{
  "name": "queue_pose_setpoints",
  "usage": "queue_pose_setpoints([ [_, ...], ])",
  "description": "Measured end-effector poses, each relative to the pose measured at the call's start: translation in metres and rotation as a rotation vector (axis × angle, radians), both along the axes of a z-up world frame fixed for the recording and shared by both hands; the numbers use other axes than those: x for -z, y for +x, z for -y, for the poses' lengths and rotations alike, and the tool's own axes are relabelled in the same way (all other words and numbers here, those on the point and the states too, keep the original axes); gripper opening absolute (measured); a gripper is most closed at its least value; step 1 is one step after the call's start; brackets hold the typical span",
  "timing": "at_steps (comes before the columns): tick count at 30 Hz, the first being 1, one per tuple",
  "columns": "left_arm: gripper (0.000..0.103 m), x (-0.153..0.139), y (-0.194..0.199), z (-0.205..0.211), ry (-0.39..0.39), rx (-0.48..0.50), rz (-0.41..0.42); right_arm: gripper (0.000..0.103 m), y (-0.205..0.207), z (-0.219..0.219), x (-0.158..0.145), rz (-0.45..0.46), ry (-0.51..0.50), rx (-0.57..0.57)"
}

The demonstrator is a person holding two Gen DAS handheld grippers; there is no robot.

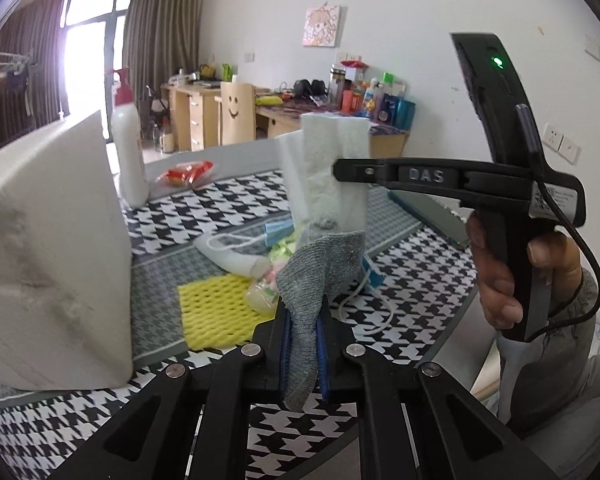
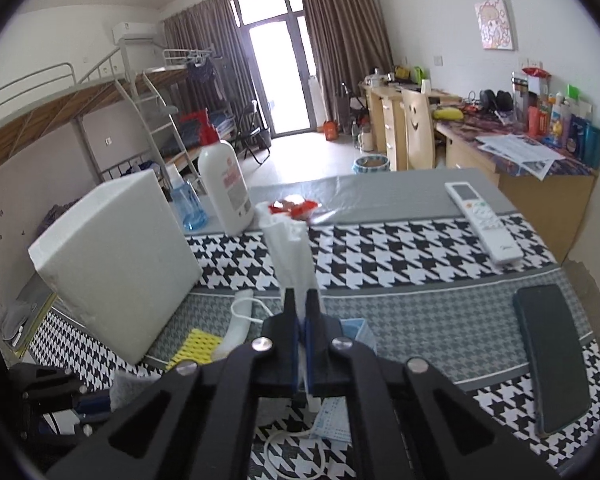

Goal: Organize soft objects
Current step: 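Close right tool on white mask while left tool lifts grey sock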

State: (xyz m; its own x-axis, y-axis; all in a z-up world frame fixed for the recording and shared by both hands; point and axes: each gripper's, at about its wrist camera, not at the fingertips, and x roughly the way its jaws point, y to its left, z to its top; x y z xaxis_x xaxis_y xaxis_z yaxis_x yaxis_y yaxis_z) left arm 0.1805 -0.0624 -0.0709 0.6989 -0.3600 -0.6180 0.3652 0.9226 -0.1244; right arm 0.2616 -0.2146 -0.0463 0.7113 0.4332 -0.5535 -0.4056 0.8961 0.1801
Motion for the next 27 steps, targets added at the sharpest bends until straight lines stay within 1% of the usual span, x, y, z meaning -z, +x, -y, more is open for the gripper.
queue_pose_setpoints([
  [4,0.011,-0.013,0.000,-0.011,-0.027,-0.025,0.015,0.004,-0.005,0.001,-0.009,0.021,0.004,0.007],
  [8,0.011,-0.026,-0.003,-0.016,-0.018,-0.049,0.060,0.004,-0.011,0.001,-0.015,0.038,0.019,0.003],
  [11,0.011,-0.036,-0.001,-0.016,-0.014,-0.060,0.090,0.004,-0.018,0.002,-0.022,0.048,0.050,-0.013],
  [13,0.011,-0.041,0.000,-0.017,-0.011,-0.068,0.107,0.004,-0.023,0.001,-0.025,0.067,0.041,-0.006],
  [19,0.011,-0.058,0.001,-0.018,0.006,-0.108,0.157,0.004,-0.030,0.004,-0.032,0.081,0.043,0.003],
  [21,0.011,-0.062,0.001,-0.019,0.002,-0.118,0.162,0.004,-0.031,0.003,-0.032,0.080,0.044,0.002],
  [25,0.011,-0.068,0.003,-0.020,0.027,-0.147,0.186,0.005,-0.037,0.001,-0.035,0.091,0.044,-0.004],
  [27,0.011,-0.073,0.004,-0.021,0.028,-0.156,0.195,0.005,-0.040,0.000,-0.037,0.102,0.053,-0.009],
])
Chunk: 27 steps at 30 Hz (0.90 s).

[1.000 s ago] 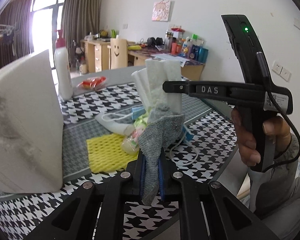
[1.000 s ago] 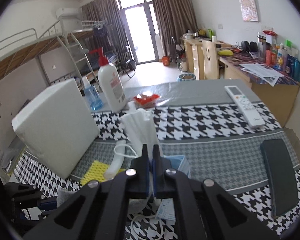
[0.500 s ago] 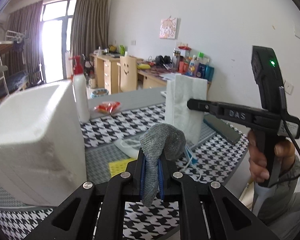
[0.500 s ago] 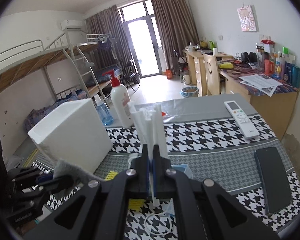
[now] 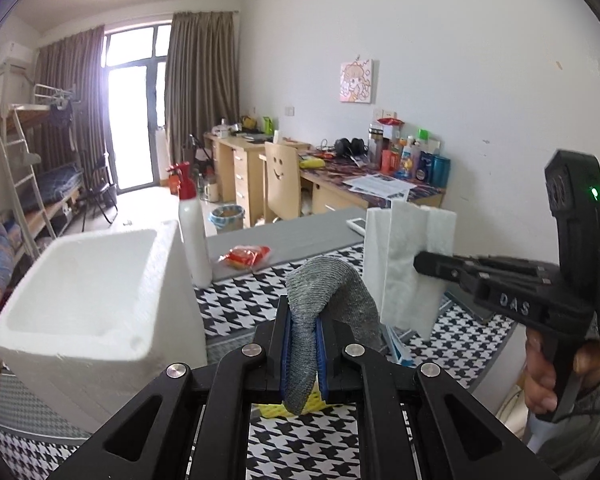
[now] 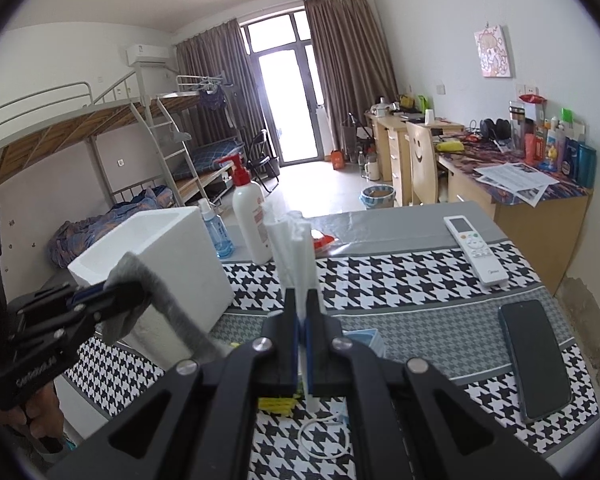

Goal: Organize soft objects
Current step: 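Close right tool on white mask while left tool lifts grey sock, then carry both items over white foam box and open left tool to drop sock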

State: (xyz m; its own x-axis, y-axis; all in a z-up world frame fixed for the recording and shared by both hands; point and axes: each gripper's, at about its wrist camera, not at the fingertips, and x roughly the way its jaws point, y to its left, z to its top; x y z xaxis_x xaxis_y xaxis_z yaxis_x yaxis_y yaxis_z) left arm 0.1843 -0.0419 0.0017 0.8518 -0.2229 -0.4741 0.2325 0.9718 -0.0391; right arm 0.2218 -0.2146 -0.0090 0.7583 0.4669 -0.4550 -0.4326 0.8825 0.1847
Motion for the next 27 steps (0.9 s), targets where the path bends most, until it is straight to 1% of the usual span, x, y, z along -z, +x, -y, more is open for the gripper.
queue_pose_setpoints([
  [5,0.011,-0.010,0.003,-0.001,0.004,-0.024,0.024,0.005,-0.009,-0.005,-0.005,0.025,-0.009,0.001],
  [10,0.011,-0.016,0.006,-0.006,-0.006,-0.034,0.030,0.005,-0.011,-0.009,-0.009,0.029,-0.010,0.014],
  [14,0.011,-0.020,0.007,-0.009,-0.009,-0.044,0.037,0.005,-0.015,-0.012,-0.015,0.053,0.002,0.016],
  [17,0.011,-0.026,0.003,-0.016,-0.024,-0.049,0.059,0.005,-0.018,-0.018,-0.021,0.070,0.004,0.012],
  [27,0.011,-0.048,0.000,-0.031,-0.030,-0.079,0.114,0.005,-0.020,-0.035,-0.036,0.106,-0.014,-0.003],
])
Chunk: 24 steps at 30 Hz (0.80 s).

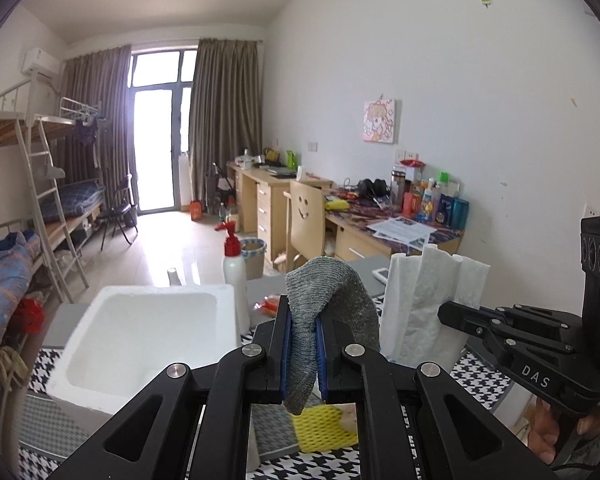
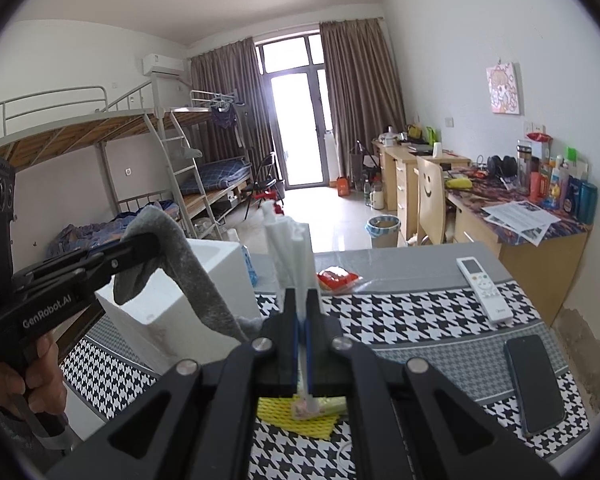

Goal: Organize soft objects
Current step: 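Carry both items over white foam box and open left tool to drop sock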

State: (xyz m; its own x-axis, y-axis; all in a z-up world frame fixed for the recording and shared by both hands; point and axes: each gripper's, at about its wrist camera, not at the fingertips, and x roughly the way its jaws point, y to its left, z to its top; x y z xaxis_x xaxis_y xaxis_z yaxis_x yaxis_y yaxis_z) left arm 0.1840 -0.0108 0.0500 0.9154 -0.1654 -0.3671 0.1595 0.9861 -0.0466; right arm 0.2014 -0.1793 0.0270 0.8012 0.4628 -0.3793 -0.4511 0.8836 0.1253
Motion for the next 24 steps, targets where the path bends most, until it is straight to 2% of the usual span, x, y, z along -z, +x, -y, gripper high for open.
queue_pose_setpoints([
  [9,0.011,-0.021,0.004,-0.021,-0.019,-0.052,0.054,0.005,0.002,-0.015,-0.015,0.034,0.001,-0.032],
  [24,0.011,-0.030,0.002,-0.060,0.007,-0.182,0.095,0.005,0.008,-0.053,-0.030,0.065,0.012,-0.132],
])
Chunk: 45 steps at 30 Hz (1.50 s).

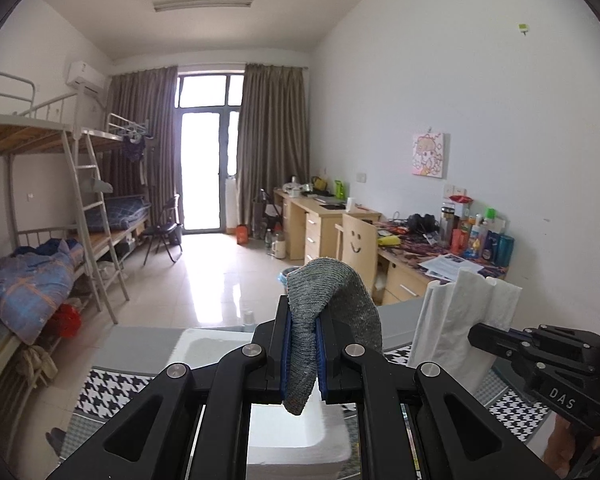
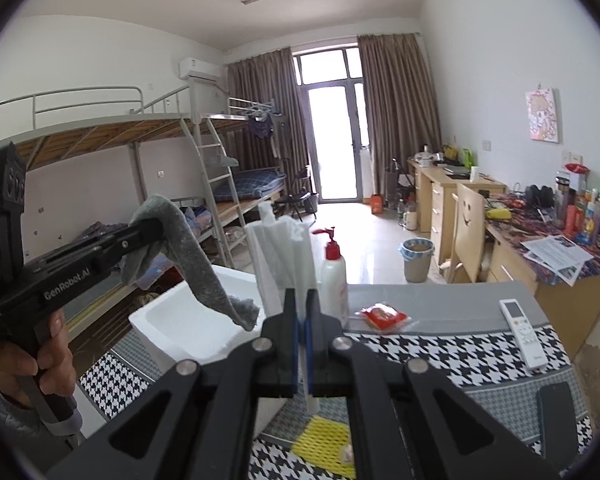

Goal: Organize soft objects
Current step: 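Carry both items over white foam box and open left tool to drop sock, then lower white mask into foam box and open right tool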

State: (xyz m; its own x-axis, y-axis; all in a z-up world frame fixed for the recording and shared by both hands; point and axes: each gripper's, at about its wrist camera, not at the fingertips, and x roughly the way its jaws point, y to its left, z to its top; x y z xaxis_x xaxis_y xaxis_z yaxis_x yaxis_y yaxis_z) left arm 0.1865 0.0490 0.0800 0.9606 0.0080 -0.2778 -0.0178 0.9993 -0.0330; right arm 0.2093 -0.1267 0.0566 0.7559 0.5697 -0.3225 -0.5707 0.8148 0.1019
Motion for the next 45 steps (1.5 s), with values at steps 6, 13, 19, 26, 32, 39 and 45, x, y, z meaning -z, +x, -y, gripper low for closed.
queue_pose_setpoints([
  [6,0.011,0.001,-0.003,-0.014,0.005,-0.065,-0.007,0.005,0.002,-0.018,-0.003,0.000,0.017,-0.072],
  [13,0.011,0.004,-0.001,-0.022,0.020,-0.108,-0.008,0.005,0.003,-0.036,-0.006,0.002,0.007,-0.100],
  [19,0.011,0.012,0.007,-0.030,0.029,-0.140,-0.037,0.005,0.008,-0.047,-0.007,-0.006,0.000,-0.106],
  [26,0.017,0.032,0.022,-0.036,0.031,-0.133,-0.100,0.005,0.005,-0.057,-0.005,-0.004,-0.019,-0.110],
  [32,0.074,0.040,0.022,-0.046,0.014,-0.149,-0.108,0.005,0.003,-0.060,-0.006,0.004,-0.041,-0.099],
  [39,0.095,0.040,0.013,-0.054,-0.019,-0.163,-0.080,0.005,0.009,-0.068,-0.007,-0.003,-0.049,-0.102],
  [45,0.096,0.033,0.009,-0.055,-0.001,-0.171,-0.065,0.005,0.013,-0.079,-0.007,-0.013,-0.045,-0.122],
])
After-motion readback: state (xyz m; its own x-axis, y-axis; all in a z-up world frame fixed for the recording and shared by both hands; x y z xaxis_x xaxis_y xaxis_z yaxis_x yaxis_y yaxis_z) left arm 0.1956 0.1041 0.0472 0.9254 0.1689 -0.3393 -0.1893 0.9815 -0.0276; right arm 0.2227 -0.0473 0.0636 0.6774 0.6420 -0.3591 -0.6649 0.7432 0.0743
